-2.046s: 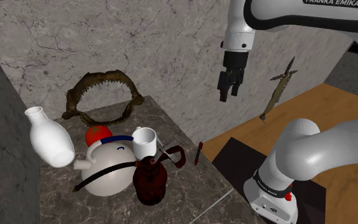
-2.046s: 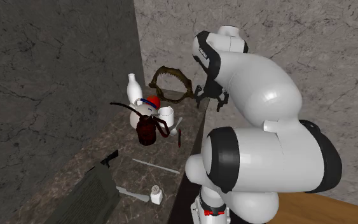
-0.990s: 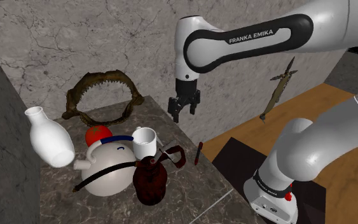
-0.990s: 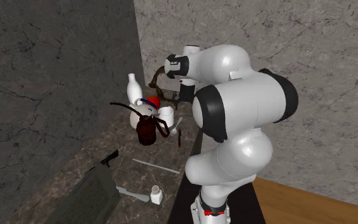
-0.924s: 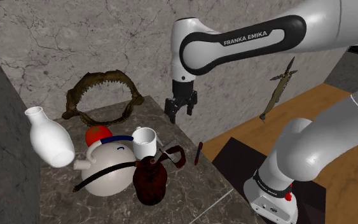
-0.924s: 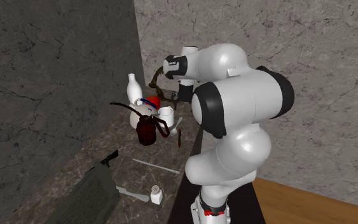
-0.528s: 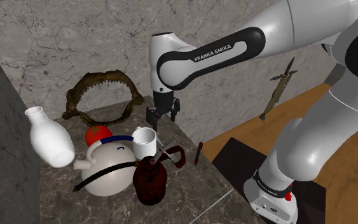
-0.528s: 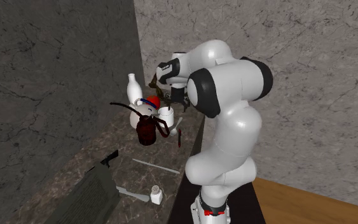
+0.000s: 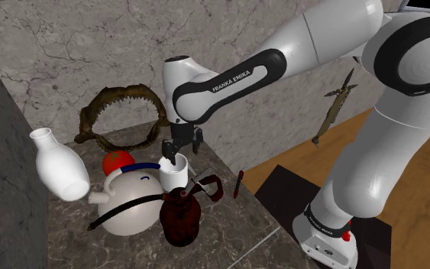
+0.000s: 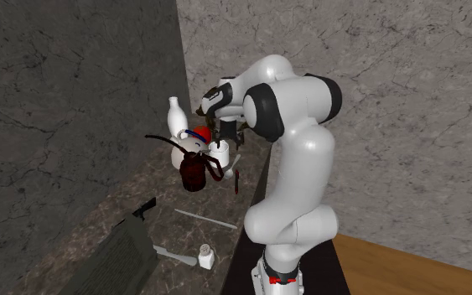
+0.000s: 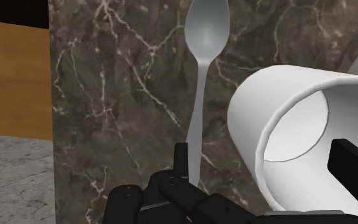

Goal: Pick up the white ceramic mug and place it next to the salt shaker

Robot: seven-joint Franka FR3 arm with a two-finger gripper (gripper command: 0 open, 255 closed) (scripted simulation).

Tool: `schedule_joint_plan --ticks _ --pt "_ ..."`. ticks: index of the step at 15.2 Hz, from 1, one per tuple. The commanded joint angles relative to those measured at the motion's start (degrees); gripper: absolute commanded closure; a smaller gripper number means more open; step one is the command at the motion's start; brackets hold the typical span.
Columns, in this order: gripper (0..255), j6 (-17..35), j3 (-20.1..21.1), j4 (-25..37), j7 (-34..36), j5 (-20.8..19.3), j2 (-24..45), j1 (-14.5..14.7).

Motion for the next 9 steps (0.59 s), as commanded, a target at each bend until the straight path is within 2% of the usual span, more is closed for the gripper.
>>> schedule_joint_plan --ticks 1,3,9 --pt "0 1.61 0.12 -0.98 0.27 -0.14 0.6 0.14" --pt "0 3.58 0.17 -2.03 0.47 -0.4 1.56 0.23" --pt "0 3.58 0.17 -2.03 0.47 -0.4 1.56 0.23"
